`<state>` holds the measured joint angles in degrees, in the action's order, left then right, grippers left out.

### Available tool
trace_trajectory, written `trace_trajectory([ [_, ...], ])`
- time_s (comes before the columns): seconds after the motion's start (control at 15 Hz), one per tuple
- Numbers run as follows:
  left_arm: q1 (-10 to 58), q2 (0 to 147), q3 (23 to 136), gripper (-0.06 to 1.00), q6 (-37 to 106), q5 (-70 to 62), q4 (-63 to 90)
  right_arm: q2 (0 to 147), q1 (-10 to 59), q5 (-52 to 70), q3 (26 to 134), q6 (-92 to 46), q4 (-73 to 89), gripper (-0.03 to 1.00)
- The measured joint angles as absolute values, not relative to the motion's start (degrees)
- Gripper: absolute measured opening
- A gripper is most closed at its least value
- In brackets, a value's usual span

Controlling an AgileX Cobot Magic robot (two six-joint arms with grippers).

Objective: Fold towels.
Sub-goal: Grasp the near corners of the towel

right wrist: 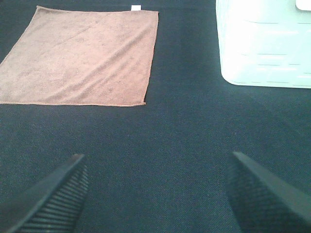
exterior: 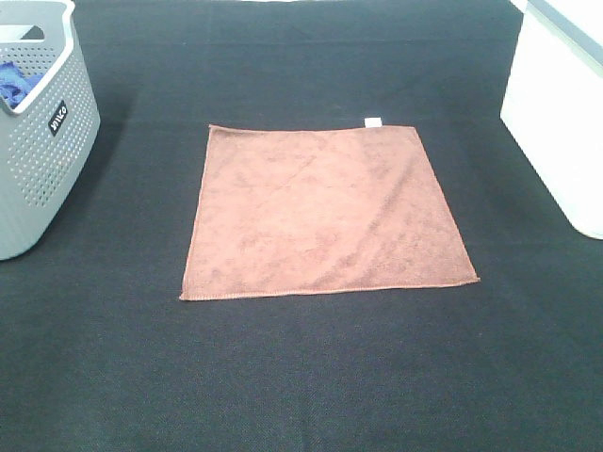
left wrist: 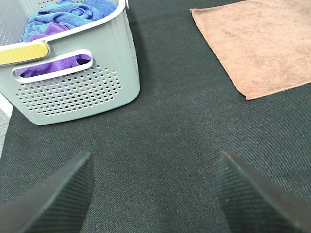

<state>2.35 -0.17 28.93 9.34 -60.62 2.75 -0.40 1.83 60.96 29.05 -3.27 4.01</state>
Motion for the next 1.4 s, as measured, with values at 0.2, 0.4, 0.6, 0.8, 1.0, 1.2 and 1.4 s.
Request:
trace_trajectory([
  [0.2, 2.35, -0.17, 28.93, 0.68, 9.34, -60.62, 2.75, -0.4, 1.83, 60.96, 29.05, -3.27, 4.01, 0.74],
  [0.4, 2.35, -0.17, 28.93, 0.68, 9.34, -60.62, 2.75, -0.4, 1.83, 60.96, 29.05, -3.27, 4.01, 0.74],
  [0.6, 2.35, -0.17, 28.93, 0.68, 9.34, -60.62, 2.75, -0.4, 1.83, 60.96, 29.05, -3.27, 4.01, 0.74],
  [0.8, 2.35, -0.17, 28.93, 0.68, 9.34, -60.62, 2.75, -0.4, 1.83, 60.96, 29.05, -3.27, 4.01, 0.74],
  [1.0, 2.35, -0.17, 28.93, 0.68, 9.34, -60.62, 2.75, -0.4, 1.83, 60.96, 29.05, -3.27, 4.01, 0.74],
  [1.2, 2.35, -0.17, 28.93, 0.68, 9.34, -60.62, 2.75, -0.4, 1.83, 60.96, 29.05, -3.27, 4.01, 0.74],
  [1.4, 2.35, -0.17, 28.93, 0.68, 9.34, -60.62, 2.75, -0.4, 1.83, 60.96, 29.05, -3.27, 4.01, 0.74],
])
